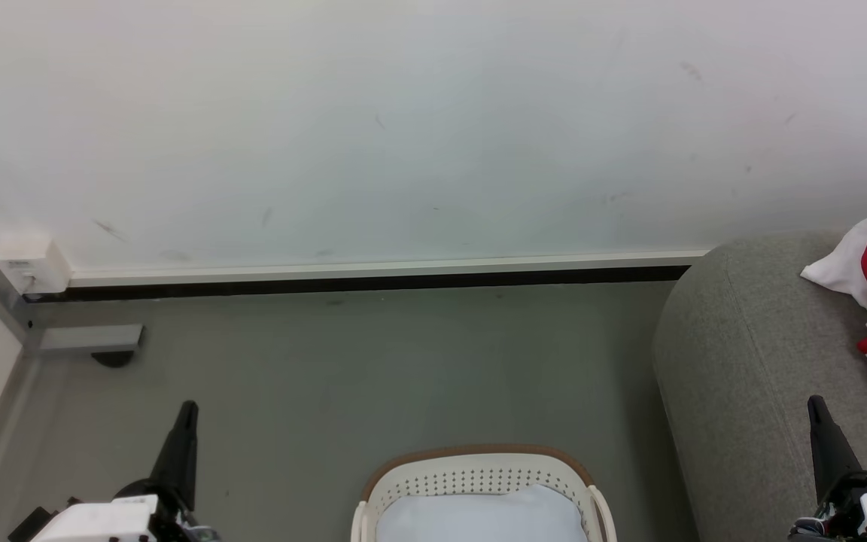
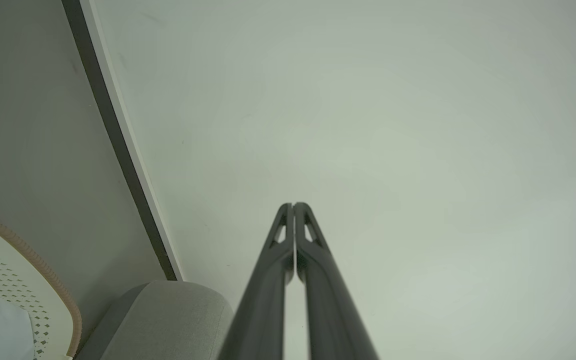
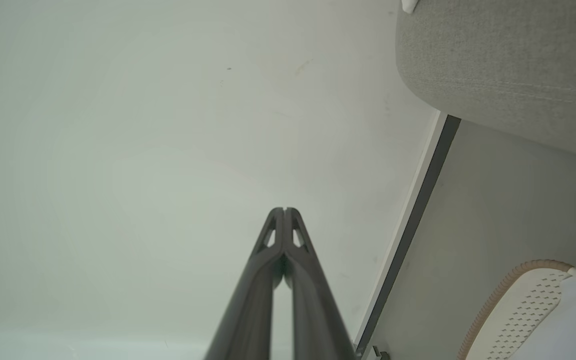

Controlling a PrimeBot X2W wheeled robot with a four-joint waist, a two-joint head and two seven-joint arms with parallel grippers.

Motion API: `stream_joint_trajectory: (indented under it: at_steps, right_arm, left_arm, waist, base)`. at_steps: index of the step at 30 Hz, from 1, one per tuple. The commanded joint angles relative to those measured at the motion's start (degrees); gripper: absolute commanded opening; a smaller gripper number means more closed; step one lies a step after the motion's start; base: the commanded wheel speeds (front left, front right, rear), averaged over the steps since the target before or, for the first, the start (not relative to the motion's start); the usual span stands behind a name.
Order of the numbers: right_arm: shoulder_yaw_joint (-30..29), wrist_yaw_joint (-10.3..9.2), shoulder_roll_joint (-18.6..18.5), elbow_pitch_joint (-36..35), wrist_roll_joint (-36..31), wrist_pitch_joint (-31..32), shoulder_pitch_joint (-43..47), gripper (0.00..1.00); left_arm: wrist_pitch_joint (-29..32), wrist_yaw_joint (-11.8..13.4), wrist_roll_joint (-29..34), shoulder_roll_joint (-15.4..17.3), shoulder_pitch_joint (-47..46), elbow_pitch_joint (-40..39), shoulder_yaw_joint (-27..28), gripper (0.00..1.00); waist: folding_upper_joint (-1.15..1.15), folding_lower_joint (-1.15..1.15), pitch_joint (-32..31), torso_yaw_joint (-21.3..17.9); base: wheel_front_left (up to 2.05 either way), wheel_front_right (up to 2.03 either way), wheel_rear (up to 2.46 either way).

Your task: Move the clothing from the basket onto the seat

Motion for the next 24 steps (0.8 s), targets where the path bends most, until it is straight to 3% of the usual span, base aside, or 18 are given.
stream_joint_trajectory:
  at_steps: [1, 24]
  right_arm:
    - [-0.22, -0.12, -0.02, 0.09, 0.23, 0.25, -0.37, 0.0]
    - [-0.44, -0.12, 0.07, 0.1, -0.06, 0.32, -0.38, 0.0]
  left_arm:
    - [0.31, -0.39, -0.78, 0.4, -0.46, 0.09, 0.17, 0.0]
    - [0.31, -0.39, -0.78, 0.4, -0.46, 0.08, 0.17, 0.0]
  waist:
    - [0.0, 0.0, 0.0, 0.0]
    - [0.0, 0.0, 0.0, 0.0]
  base:
    - [0.0, 0.0, 0.0]
    - [0.0, 0.0, 0.0]
